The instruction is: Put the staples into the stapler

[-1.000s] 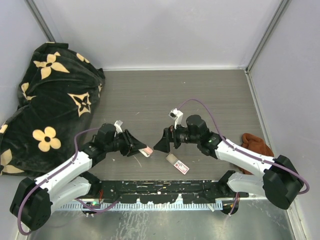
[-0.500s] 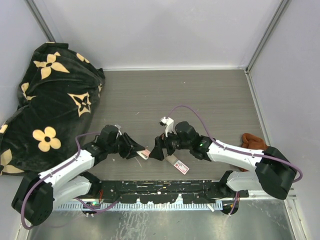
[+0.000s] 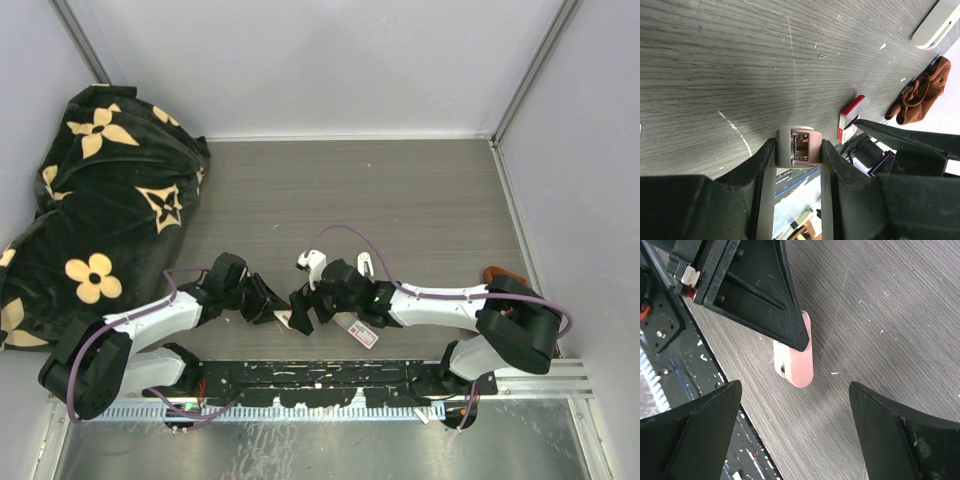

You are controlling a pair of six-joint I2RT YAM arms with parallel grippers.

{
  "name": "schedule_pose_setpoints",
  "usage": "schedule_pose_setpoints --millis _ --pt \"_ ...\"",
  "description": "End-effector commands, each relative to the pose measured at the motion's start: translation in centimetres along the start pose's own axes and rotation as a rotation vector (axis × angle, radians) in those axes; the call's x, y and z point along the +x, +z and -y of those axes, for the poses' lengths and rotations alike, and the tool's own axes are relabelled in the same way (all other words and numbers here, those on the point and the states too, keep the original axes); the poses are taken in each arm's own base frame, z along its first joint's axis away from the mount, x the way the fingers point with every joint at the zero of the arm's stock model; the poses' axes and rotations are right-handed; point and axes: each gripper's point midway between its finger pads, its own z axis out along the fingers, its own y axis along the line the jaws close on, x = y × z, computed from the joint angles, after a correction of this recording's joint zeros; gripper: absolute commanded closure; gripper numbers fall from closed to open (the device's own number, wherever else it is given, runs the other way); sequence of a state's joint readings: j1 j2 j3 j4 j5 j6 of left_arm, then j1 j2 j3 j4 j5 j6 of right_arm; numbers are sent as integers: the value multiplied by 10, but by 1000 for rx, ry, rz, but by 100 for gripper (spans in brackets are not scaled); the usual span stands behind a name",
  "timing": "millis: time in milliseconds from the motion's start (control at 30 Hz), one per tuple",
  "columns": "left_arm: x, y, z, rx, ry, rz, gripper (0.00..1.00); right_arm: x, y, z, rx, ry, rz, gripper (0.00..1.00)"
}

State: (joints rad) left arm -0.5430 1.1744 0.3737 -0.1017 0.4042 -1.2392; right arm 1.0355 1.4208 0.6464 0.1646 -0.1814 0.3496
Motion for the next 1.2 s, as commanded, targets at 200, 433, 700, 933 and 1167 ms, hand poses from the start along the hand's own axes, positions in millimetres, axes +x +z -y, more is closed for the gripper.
schedule_pose_setpoints --millis 200,433,700,933,1167 --pt "-4 -5 16 78 87 25 94 -26 11 0 158 -194 117 5" --pt "-5 -26 48 271 207 93 100 -45 -11 -21 74 -103 203 0" --pt "13 -78 103 555 448 134 100 -67 -64 -43 -221 101 297 0" --pt "25 -109 137 702 407 100 100 -67 -93 -64 -410 89 383 0" --pt "36 -130 160 819 370 33 100 -64 -97 -65 -444 81 411 14"
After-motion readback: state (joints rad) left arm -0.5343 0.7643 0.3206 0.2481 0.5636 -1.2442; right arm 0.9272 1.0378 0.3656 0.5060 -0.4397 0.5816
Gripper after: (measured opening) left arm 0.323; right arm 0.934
